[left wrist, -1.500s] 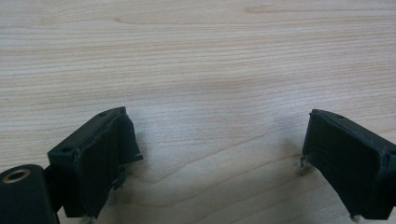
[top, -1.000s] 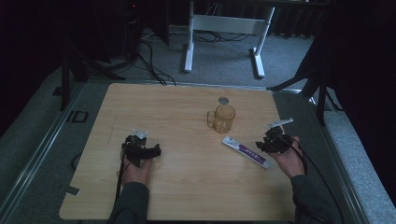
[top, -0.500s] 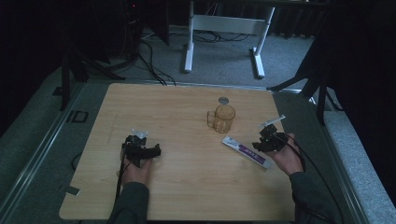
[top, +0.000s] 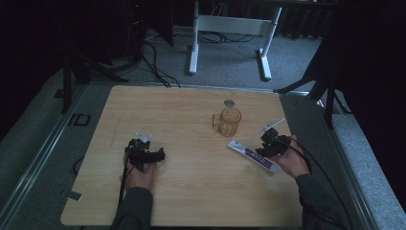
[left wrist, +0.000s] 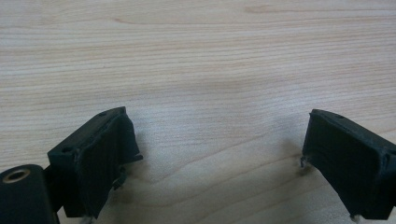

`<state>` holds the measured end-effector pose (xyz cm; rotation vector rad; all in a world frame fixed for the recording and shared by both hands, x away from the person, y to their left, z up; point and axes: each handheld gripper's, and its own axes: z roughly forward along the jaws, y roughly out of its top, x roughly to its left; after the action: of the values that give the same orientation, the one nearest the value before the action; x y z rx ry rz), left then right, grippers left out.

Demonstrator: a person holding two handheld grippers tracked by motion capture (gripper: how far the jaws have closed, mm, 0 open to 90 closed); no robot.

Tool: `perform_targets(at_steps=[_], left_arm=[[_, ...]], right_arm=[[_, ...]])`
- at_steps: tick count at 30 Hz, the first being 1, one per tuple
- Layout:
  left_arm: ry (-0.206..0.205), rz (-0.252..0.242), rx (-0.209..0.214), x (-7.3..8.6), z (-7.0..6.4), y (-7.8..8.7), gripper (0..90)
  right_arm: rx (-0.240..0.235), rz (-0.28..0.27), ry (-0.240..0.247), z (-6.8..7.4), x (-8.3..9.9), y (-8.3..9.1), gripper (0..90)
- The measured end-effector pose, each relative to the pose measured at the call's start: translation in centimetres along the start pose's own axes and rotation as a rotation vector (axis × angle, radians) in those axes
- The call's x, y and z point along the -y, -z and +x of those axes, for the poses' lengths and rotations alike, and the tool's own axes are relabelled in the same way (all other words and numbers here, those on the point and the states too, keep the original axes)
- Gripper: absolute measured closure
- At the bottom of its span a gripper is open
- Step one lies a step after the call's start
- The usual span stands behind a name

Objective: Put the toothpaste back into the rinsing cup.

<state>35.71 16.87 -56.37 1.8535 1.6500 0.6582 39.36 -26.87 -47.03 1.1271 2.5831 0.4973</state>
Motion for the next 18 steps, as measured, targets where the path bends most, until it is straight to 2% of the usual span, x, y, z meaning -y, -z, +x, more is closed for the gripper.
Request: perform_targets(at_steps=[11,18], left_arm=[[0.0,0.0,0.0,0.0,0.0,0.0,7.4],[0.001,-0.001,0.0,0.0,0.0,-0.01,7.4]], right_arm=[[-0.007,0.042,0.053,0.39,-0.53,-0.21,64.8],[-0.021,0.067,0.069,0.44,-0.81,-0.53,68.0]])
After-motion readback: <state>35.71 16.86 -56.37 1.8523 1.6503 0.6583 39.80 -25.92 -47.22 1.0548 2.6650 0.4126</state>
